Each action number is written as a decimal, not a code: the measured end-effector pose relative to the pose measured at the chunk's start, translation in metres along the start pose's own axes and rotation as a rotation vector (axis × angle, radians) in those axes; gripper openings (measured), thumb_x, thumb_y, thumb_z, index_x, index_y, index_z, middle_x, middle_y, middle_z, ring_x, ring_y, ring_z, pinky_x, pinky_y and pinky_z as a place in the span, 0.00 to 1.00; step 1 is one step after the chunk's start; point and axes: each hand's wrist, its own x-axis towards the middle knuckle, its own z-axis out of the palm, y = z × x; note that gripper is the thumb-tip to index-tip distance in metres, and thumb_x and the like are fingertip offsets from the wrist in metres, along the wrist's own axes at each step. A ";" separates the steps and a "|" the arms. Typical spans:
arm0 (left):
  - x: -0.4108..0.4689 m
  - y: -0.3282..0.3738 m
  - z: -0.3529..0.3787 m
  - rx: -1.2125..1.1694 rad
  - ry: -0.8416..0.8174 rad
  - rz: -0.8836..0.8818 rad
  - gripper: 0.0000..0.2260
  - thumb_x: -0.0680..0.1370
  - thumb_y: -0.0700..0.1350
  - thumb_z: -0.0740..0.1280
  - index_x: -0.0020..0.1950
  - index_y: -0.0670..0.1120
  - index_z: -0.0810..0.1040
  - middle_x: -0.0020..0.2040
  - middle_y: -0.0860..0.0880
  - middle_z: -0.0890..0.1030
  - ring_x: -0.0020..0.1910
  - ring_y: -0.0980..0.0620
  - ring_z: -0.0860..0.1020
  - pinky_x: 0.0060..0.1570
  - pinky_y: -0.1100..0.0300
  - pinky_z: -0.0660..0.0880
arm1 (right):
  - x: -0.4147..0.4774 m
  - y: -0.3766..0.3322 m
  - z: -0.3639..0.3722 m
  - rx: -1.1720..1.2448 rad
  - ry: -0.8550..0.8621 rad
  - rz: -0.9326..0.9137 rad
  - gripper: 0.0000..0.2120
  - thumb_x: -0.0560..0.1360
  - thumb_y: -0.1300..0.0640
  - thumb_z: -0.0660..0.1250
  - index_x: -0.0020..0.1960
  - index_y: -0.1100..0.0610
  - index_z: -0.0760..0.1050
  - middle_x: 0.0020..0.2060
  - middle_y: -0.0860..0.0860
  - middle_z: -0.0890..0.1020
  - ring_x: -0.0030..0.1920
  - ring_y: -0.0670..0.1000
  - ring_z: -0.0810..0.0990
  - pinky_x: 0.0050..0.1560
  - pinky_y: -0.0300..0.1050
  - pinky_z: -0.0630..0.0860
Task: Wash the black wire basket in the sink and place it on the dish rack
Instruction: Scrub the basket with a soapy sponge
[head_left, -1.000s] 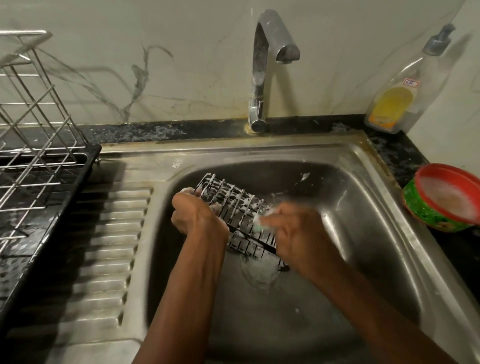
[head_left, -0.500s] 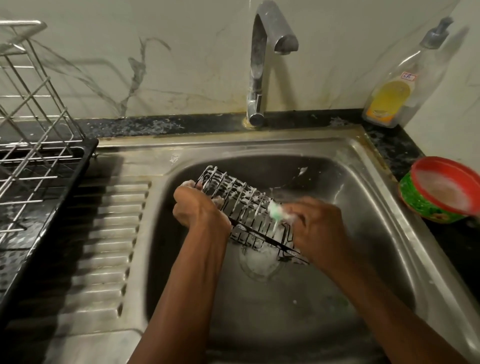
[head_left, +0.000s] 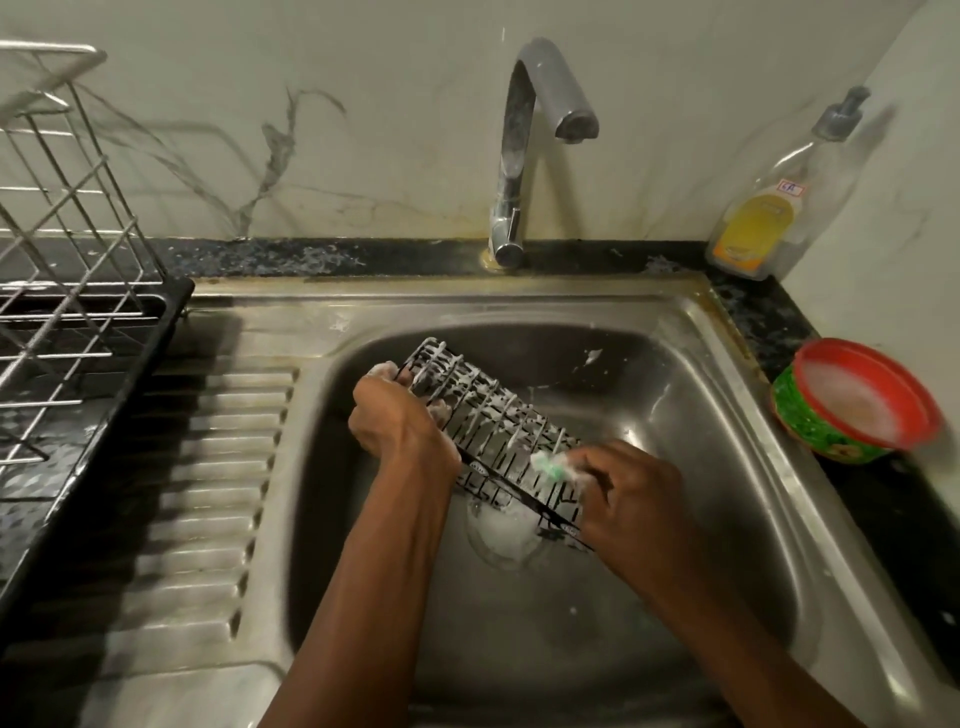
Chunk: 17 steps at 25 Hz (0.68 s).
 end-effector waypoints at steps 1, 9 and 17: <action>-0.001 -0.001 0.001 -0.016 -0.022 0.012 0.07 0.80 0.41 0.62 0.46 0.44 0.79 0.43 0.48 0.80 0.39 0.48 0.78 0.29 0.59 0.70 | 0.006 0.003 -0.002 0.009 0.021 0.027 0.12 0.70 0.71 0.71 0.47 0.57 0.85 0.42 0.49 0.86 0.39 0.46 0.82 0.44 0.41 0.80; 0.004 -0.003 -0.007 0.100 -0.150 0.029 0.10 0.81 0.41 0.63 0.45 0.47 0.83 0.42 0.49 0.84 0.35 0.51 0.81 0.29 0.60 0.75 | 0.017 0.001 0.000 -0.052 -0.093 0.298 0.14 0.70 0.70 0.70 0.52 0.58 0.84 0.43 0.50 0.86 0.40 0.47 0.83 0.44 0.46 0.84; -0.055 -0.021 0.016 0.588 -0.704 0.525 0.13 0.79 0.49 0.65 0.37 0.46 0.77 0.34 0.48 0.77 0.34 0.51 0.74 0.34 0.55 0.72 | 0.033 -0.018 -0.039 -0.007 -0.029 0.594 0.15 0.74 0.68 0.64 0.38 0.50 0.82 0.33 0.46 0.82 0.33 0.44 0.79 0.35 0.31 0.74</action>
